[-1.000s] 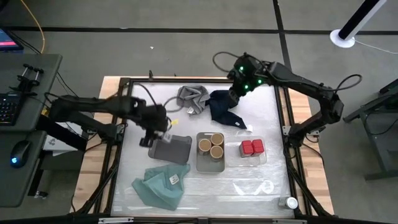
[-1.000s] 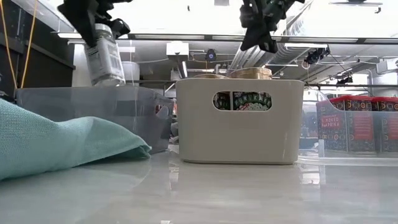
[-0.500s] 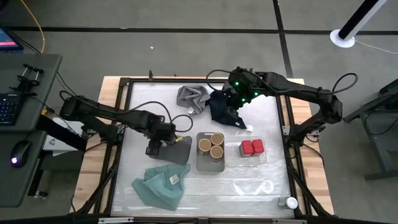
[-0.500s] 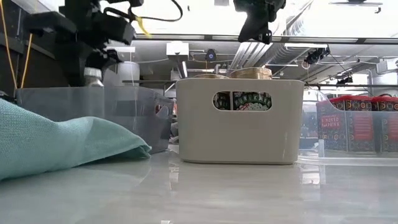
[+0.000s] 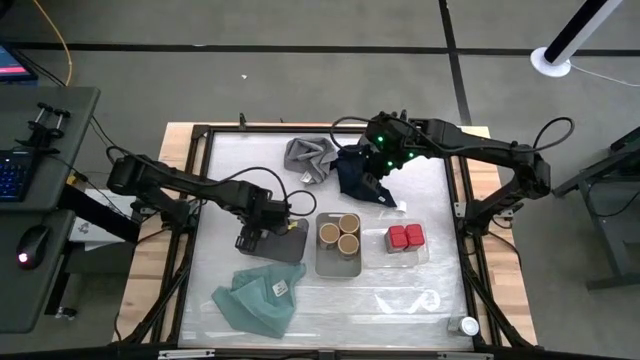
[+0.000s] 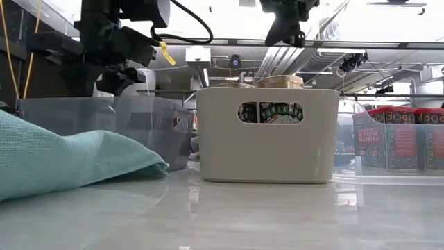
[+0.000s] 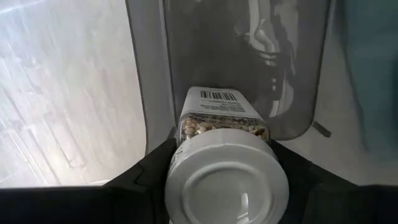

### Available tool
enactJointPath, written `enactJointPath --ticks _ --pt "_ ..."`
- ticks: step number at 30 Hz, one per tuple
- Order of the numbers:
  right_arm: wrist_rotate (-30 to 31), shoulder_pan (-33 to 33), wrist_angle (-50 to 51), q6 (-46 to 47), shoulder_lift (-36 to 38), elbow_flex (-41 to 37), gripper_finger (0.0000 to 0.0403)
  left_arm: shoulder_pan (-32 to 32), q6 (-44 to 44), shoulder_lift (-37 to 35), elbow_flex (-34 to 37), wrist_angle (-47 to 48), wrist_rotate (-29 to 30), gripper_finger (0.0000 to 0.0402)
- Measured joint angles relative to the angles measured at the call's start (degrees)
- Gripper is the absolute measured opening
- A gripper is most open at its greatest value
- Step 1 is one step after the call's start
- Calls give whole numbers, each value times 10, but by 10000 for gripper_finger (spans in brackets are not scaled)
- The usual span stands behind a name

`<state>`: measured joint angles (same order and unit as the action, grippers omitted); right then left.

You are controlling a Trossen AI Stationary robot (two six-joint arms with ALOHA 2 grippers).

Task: Sort spices by type
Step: Put the top white spice bottle into the black bin

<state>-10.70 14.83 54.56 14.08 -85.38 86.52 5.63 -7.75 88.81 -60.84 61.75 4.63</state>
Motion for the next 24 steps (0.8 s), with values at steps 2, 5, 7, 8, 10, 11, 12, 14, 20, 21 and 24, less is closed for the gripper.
enactJointPath --ticks 2,5,7,8,10,11,12,14,20,21,24 --pt "2 0 -4 7 0 0 0 0 0 -1 1 1 7 195" --pt "3 0 -13 15 0 0 0 -1 -4 2 3 8 25 265" --pt "3 0 -23 15 0 0 0 -2 -10 0 3 19 35 300" --pt "3 1 -28 15 0 0 0 -5 -16 0 3 26 36 310" --pt "3 2 -34 19 0 0 0 -10 -23 -3 3 37 36 320" --pt "3 2 -37 22 0 0 0 -13 -25 -5 3 40 36 322" --pt "4 2 -38 24 0 0 0 -17 -25 -11 3 41 36 322" --pt "4 2 -39 25 0 0 0 -23 -26 -20 2 39 31 321" --pt "6 2 -43 38 0 0 0 -38 -35 -45 2 4 -11 311" --pt "8 2 -43 39 0 0 0 -39 -39 -45 2 1 -15 309" --pt "10 2 -43 39 0 0 0 -41 -50 -44 2 -1 -23 299"
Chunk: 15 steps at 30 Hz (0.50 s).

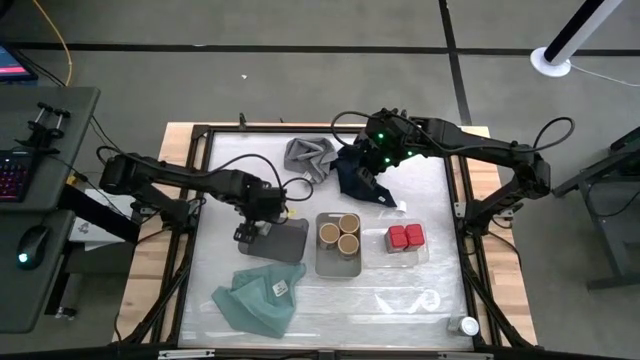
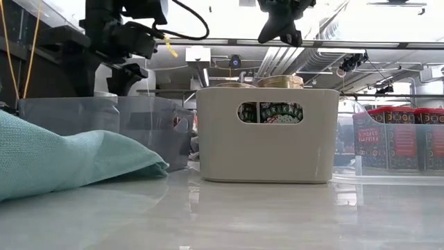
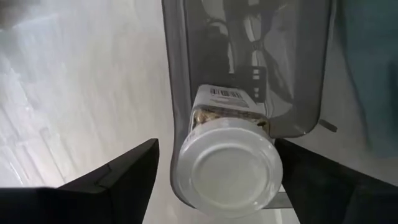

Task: Sort spices by type
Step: Put the top white spice bottle into the black bin

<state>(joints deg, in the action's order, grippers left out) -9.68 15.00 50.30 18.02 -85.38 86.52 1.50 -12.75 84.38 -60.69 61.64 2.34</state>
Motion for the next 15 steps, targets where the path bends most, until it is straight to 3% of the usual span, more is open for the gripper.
enactJointPath --ticks 5,12,15 --pt "0 0 0 0 0 0 0 0 -10 0 0 -13 -2 273" --pt "7 0 0 -5 0 0 0 0 -10 7 -1 -19 -3 194" --pt "7 1 1 -6 0 0 0 0 -9 7 -1 -23 -4 179"
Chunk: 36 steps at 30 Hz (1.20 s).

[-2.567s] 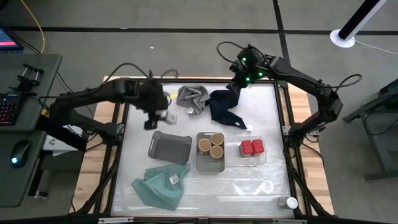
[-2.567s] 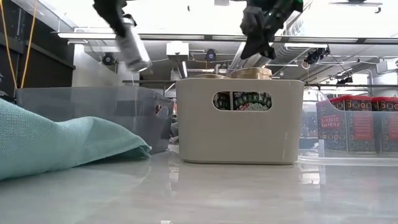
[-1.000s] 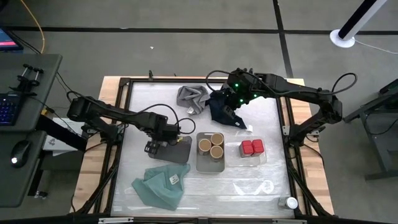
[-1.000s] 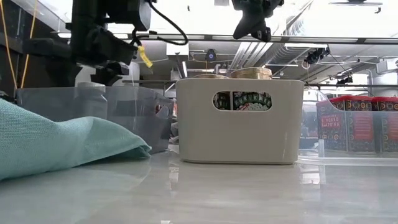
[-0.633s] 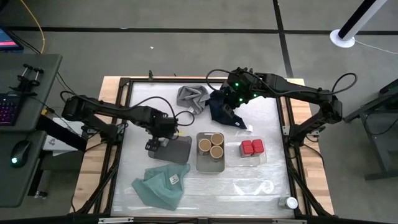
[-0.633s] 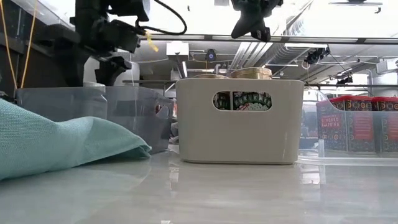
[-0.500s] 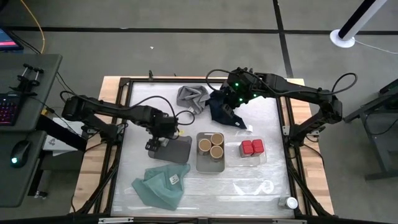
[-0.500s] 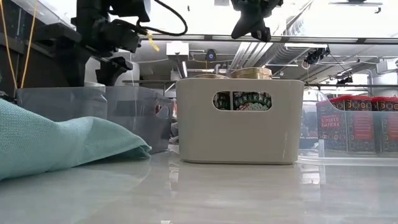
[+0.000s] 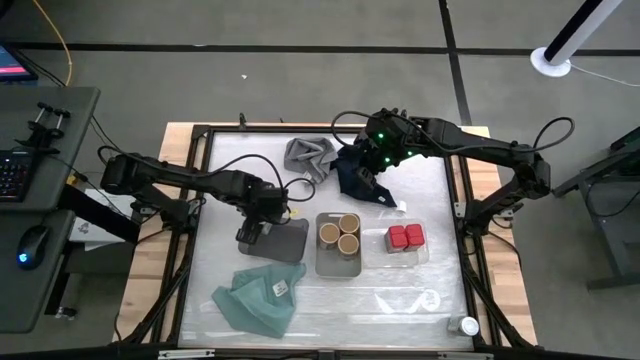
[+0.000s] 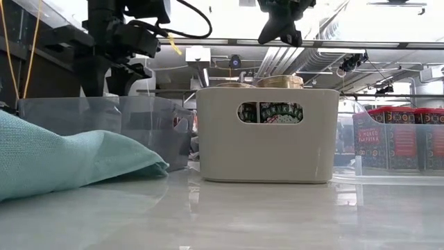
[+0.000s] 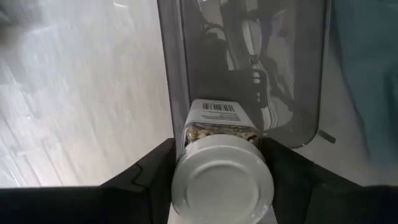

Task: Sort spices by type
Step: Put the top white spice bottle into the black bin

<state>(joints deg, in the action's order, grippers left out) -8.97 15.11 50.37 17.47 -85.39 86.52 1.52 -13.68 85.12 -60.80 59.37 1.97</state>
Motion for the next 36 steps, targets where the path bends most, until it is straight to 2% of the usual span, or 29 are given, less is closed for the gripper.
enactJointPath --ticks 2,8,11,24,28,33,36 --pt "0 0 0 -1 0 0 0 0 1 0 0 -6 0 184" --pt "1 0 0 -6 0 0 0 0 1 2 0 -10 2 242" --pt "1 0 0 -6 0 0 0 0 1 2 0 -10 2 258" --pt "1 0 2 -6 0 0 0 0 -8 45 1 -8 15 263" --pt "1 0 2 -6 0 0 0 2 -8 41 1 -12 16 245" --pt "1 0 2 -8 0 0 0 8 -15 30 1 -9 24 165" --pt "1 0 4 -10 0 0 0 4 -14 22 -22 18 24 167"
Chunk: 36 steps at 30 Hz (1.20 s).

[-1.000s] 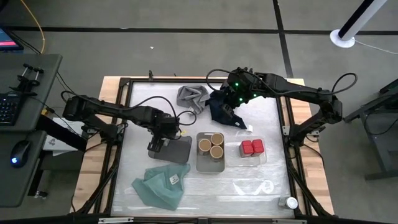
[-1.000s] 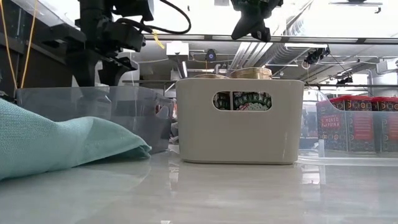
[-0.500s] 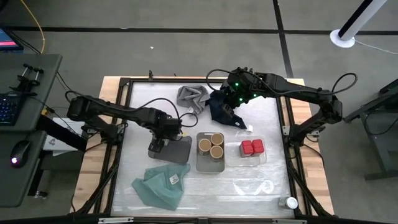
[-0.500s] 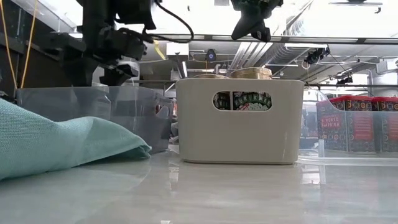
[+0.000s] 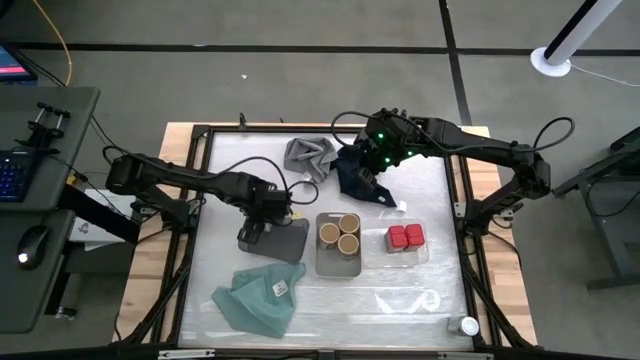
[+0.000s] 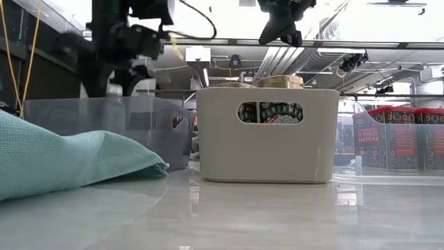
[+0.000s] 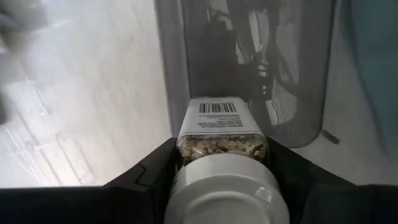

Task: Sort spices by type
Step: Put the top white spice bottle into the black bin

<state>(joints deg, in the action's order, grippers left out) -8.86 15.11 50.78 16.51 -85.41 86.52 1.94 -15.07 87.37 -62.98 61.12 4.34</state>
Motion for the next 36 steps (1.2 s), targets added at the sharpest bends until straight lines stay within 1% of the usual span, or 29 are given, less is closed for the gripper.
enactJointPath --ticks 4,6,7,8,9,10,12,13,14,16,22,23,25,26,28,30,33,34,36 --pt "12 0 0 0 0 0 0 -19 29 -11 -56 40 0 167" --pt "17 0 1 0 0 0 0 -32 81 -15 -87 50 -1 167" --pt "18 0 1 0 0 0 0 -42 128 -17 -101 51 -7 167" --pt "18 0 2 0 0 0 0 -53 186 -18 -111 52 -24 167" --pt "19 0 2 0 0 0 0 -67 248 -18 -116 57 -54 167" --pt "19 0 2 2 0 0 0 -85 294 -17 -118 65 -101 167" --pt "19 1 2 4 0 0 0 -118 330 -6 -117 93 -212 167" --pt "19 2 2 4 0 0 0 -131 339 1 -117 109 -244 167" --pt "19 3 2 5 0 0 0 -142 351 6 -117 125 -261 167" --pt "19 4 2 10 0 0 0 -159 366 12 -117 154 -265 167" --pt "19 7 2 12 0 0 0 -185 344 12 -117 170 -262 167" --pt "19 7 2 12 0 0 0 -186 326 12 -117 166 -261 167" --pt "19 7 2 11 0 0 0 -180 239 9 -117 156 -249 167" --pt "19 7 2 11 0 0 0 -172 188 9 -117 155 -227 167" --pt "19 7 2 11 0 0 0 -145 90 8 -117 160 -164 167" --pt "19 7 2 11 0 0 0 -116 21 8 -117 164 -93 167" --pt "19 7 5 11 0 0 0 -66 -62 8 -117 155 -7 167" --pt "19 7 5 11 0 0 0 -51 -81 8 -117 152 11 167" --pt "23 7 5 10 0 0 0 -25 -105 8 -117 138 25 167"
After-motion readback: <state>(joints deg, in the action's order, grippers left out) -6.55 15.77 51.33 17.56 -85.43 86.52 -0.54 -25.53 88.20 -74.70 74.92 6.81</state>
